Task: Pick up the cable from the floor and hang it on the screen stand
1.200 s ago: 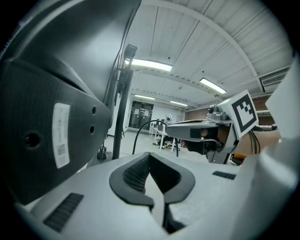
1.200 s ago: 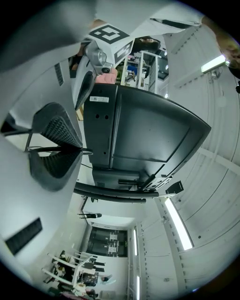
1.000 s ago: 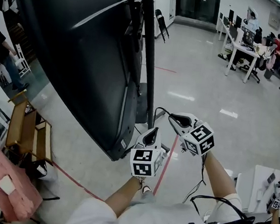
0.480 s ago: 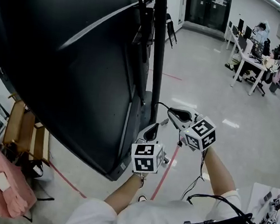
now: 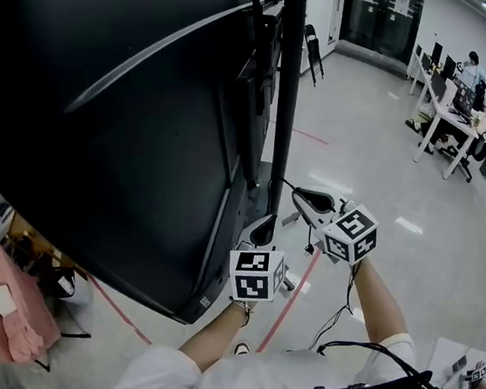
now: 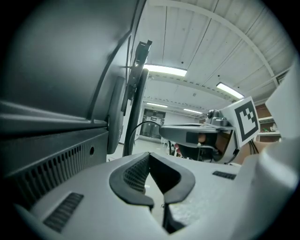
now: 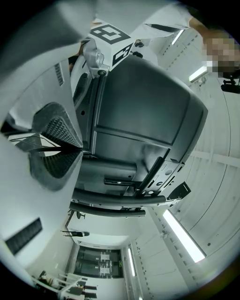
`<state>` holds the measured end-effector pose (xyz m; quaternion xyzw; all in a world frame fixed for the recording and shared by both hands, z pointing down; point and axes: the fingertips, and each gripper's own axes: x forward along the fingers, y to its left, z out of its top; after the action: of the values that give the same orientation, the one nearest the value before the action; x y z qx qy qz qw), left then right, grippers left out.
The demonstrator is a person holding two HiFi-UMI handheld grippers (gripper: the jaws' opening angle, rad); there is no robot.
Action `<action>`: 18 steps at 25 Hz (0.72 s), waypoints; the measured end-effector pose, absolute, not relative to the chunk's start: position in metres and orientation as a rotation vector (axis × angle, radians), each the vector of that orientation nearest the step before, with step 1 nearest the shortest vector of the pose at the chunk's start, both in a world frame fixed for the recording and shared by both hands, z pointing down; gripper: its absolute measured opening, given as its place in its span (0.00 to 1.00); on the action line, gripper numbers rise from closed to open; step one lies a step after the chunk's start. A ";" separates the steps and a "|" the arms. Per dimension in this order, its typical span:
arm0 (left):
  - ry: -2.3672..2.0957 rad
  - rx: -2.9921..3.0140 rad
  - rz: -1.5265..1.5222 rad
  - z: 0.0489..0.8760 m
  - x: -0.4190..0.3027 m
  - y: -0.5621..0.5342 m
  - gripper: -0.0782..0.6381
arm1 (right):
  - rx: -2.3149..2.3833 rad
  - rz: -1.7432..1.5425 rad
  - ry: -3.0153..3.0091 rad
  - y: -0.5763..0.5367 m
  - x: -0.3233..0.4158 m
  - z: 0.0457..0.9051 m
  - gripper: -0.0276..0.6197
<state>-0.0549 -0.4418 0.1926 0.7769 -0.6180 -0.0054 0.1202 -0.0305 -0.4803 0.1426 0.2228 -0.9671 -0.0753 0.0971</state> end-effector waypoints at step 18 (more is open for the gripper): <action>-2.222 2.002 -0.019 0.114 -0.085 -0.439 0.11 | 0.188 -0.488 -3.007 -0.480 -0.055 0.037 0.10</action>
<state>-0.0854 -0.4391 0.1145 0.6675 -0.7408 -0.0063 0.0751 -0.0549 -0.4796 0.0374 0.0614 -0.9843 -0.1596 0.0446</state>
